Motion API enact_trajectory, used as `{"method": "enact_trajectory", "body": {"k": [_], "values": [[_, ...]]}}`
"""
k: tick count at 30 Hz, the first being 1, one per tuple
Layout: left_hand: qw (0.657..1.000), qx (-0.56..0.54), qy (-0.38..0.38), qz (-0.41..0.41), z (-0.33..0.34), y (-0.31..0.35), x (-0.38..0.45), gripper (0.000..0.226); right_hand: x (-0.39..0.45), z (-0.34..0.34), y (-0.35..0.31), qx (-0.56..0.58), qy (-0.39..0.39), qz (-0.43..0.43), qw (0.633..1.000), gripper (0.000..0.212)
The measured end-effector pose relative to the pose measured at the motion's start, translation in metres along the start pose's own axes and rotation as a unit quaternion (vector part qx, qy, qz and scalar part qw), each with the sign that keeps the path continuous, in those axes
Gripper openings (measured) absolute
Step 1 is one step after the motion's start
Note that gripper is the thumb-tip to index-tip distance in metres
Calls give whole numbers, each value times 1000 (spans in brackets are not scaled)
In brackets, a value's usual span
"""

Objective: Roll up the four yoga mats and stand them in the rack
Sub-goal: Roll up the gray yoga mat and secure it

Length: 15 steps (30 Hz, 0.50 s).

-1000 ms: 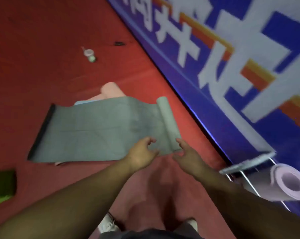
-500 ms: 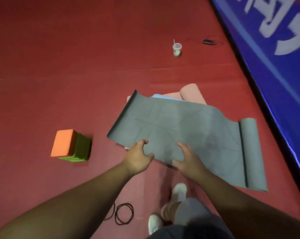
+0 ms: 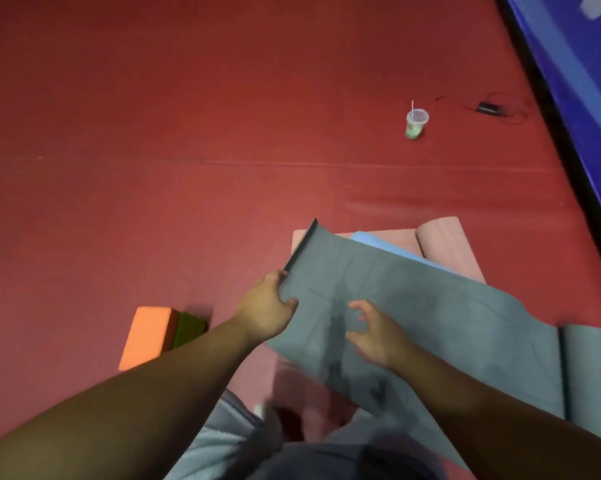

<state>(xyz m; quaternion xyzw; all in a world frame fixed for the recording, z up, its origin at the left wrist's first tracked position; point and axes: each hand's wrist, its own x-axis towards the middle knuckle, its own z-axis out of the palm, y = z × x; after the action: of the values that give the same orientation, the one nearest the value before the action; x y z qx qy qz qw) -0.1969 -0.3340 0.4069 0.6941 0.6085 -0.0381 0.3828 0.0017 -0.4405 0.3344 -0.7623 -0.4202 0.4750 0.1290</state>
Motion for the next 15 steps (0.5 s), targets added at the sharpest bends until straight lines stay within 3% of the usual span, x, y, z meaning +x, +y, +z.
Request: {"method": "enact_trajectory", "body": {"k": [4, 9, 11, 14, 15], "values": [[997, 52, -15, 52, -35, -4, 91, 52, 67, 3, -38, 24, 33, 12, 999, 38], [969, 151, -105, 165, -71, -12, 235, 52, 153, 26, -86, 68, 95, 64, 991, 29], [940, 202, -161, 224, -83, -11, 290, 52, 186, 47, -102, 103, 175, 107, 973, 23], [876, 280, -216, 329, -103, -10, 356, 48, 222, 93, -132, 105, 199, 154, 962, 51], [855, 303, -235, 348, -107, -9, 371, 46, 226, 112, -141, 126, 203, 167, 957, 49]]}}
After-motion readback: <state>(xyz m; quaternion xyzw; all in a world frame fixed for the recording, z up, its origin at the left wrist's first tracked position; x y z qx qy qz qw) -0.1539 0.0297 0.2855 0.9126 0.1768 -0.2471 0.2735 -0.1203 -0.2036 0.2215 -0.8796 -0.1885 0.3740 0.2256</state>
